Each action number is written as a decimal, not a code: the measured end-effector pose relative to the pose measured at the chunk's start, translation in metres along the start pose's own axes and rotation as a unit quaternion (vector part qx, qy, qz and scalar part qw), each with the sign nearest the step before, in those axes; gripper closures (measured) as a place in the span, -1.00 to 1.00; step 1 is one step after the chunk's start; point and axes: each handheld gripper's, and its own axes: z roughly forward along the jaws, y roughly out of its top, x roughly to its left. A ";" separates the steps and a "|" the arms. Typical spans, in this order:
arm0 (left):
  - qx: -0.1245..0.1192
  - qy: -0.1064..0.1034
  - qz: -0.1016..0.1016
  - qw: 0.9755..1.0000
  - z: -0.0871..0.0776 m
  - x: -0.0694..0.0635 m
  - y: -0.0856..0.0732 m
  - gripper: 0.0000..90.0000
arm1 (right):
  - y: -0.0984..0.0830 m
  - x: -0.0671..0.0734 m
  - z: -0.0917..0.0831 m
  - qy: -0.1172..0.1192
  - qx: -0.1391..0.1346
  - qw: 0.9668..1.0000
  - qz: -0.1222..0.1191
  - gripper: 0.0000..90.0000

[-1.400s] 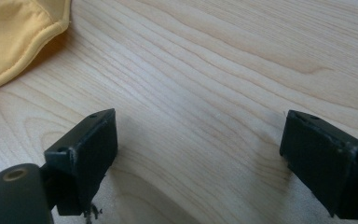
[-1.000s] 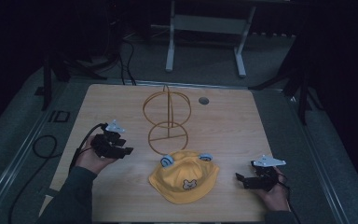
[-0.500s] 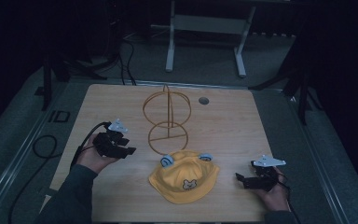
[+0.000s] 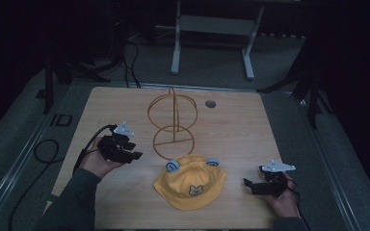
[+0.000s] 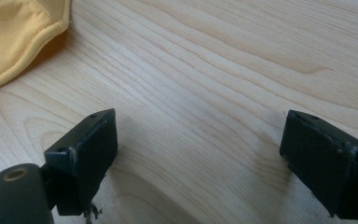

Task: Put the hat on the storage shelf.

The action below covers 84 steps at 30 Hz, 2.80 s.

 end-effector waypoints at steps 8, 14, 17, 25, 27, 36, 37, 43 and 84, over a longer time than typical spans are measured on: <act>0.003 -0.007 0.011 1.000 -0.002 -0.005 0.006 0.19 | 0.000 0.000 0.000 0.000 0.000 1.000 0.000 -0.75; 0.002 -0.012 0.014 1.000 -0.003 -0.006 0.009 0.19 | 0.000 0.000 0.000 0.000 0.000 1.000 0.000 -0.75; 0.001 -0.013 0.014 1.000 -0.003 -0.007 0.009 0.19 | 0.000 0.000 0.000 0.000 0.000 1.000 0.000 -0.75; 0.009 -0.024 0.034 0.999 -0.004 -0.015 0.017 0.20 | 0.000 0.000 0.000 0.000 -0.001 1.000 -0.001 -0.75; 0.009 -0.027 0.036 0.999 -0.004 -0.017 0.019 0.20 | 0.000 0.000 0.000 0.000 -0.001 1.000 -0.001 -0.75; 0.004 -0.037 0.053 0.998 -0.006 -0.022 0.027 0.20 | 0.000 0.000 0.000 0.000 0.000 1.000 -0.002 -0.75; 0.004 -0.038 0.057 0.998 -0.006 -0.023 0.028 0.20 | 0.000 0.000 0.000 0.000 0.000 1.000 -0.001 -0.75; -0.002 -0.052 0.075 0.996 -0.008 -0.025 0.032 0.20 | 0.000 0.000 0.000 0.000 -0.001 1.000 -0.001 -0.75; 0.023 -0.098 0.180 0.979 -0.002 -0.060 0.080 0.25 | 0.000 0.000 0.000 0.000 0.000 1.000 -0.001 -0.75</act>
